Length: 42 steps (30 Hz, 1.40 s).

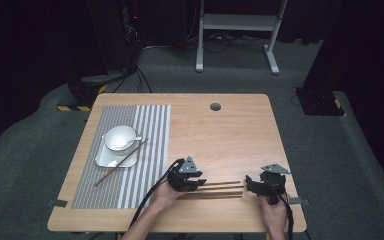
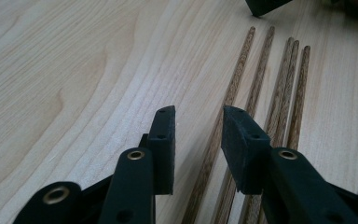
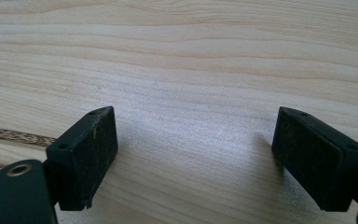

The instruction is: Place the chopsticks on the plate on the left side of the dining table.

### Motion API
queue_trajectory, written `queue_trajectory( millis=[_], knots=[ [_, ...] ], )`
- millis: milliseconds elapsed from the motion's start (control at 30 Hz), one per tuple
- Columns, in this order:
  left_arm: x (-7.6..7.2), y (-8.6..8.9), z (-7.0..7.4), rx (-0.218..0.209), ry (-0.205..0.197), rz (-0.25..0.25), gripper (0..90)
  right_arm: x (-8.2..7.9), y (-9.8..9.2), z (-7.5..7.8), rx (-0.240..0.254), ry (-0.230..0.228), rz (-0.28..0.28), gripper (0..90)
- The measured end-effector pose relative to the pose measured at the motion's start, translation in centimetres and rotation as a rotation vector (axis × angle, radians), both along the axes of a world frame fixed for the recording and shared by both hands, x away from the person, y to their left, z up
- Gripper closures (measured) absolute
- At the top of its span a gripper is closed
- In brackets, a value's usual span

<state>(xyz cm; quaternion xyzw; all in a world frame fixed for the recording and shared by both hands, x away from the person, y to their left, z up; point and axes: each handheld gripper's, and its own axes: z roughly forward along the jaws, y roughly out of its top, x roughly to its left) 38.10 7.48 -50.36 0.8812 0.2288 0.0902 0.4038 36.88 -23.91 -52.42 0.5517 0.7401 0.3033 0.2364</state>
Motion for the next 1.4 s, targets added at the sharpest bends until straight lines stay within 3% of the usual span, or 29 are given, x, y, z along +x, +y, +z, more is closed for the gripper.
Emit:
queue_trajectory(
  millis=[500,1400],
  knots=[
    [0.3,-0.5,-0.9,0.029,0.027,-0.013,69.0,0.0,0.0,0.0,0.000,0.000,0.000,13.8],
    [0.3,-0.7,-1.2,0.057,0.025,-0.052,76.0,0.0,0.0,0.0,0.001,0.001,-0.001,13.8]
  ],
)
